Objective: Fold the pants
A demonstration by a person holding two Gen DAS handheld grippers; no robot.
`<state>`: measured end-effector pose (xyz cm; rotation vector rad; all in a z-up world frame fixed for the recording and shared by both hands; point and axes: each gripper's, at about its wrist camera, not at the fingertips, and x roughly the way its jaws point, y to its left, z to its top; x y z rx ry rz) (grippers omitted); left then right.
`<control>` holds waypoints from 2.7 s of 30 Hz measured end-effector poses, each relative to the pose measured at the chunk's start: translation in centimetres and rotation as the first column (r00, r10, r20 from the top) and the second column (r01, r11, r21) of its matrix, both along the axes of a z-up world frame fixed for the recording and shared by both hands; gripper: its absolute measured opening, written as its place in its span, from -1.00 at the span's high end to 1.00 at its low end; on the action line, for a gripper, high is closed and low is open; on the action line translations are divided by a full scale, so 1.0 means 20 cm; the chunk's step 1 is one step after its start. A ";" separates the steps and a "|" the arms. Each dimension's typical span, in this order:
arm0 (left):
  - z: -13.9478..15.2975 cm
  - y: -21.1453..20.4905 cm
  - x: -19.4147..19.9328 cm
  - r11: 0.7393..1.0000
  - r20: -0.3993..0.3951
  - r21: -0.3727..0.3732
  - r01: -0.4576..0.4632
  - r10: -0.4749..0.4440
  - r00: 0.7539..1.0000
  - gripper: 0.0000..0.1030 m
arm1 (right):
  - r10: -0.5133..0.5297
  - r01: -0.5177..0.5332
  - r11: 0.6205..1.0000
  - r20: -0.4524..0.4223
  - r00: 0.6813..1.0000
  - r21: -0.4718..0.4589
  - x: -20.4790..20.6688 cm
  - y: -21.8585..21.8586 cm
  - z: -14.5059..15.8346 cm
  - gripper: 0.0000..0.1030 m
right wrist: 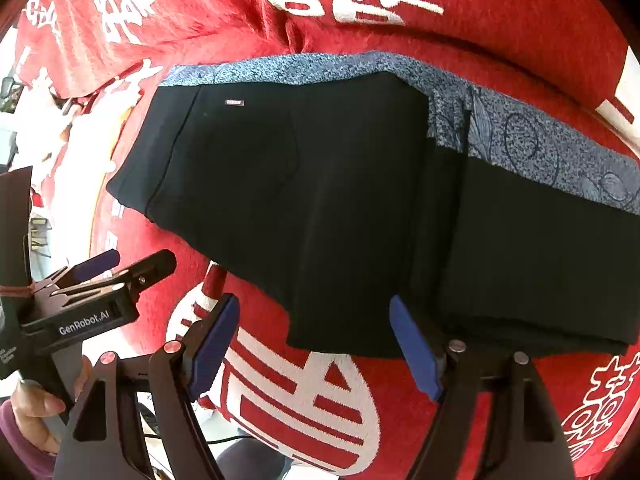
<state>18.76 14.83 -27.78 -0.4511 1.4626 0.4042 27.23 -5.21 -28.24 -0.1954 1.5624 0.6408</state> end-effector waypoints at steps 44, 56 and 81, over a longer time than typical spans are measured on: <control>-0.24 0.70 -0.17 0.811 0.322 -0.541 -0.222 0.444 0.836 -1.00 | 0.054 -0.053 0.998 0.003 0.999 -0.035 -0.05 0.13 -0.14 -0.68; -0.14 0.66 -0.07 0.832 0.420 -0.539 -0.129 0.399 0.815 -1.00 | 0.037 -0.037 0.999 0.003 0.999 -0.027 -0.05 0.12 -0.14 -0.69; 0.02 0.17 0.05 0.956 0.339 0.240 0.169 -0.246 0.908 0.38 | 0.051 -0.058 0.989 0.053 0.997 0.139 0.23 0.16 0.25 -0.69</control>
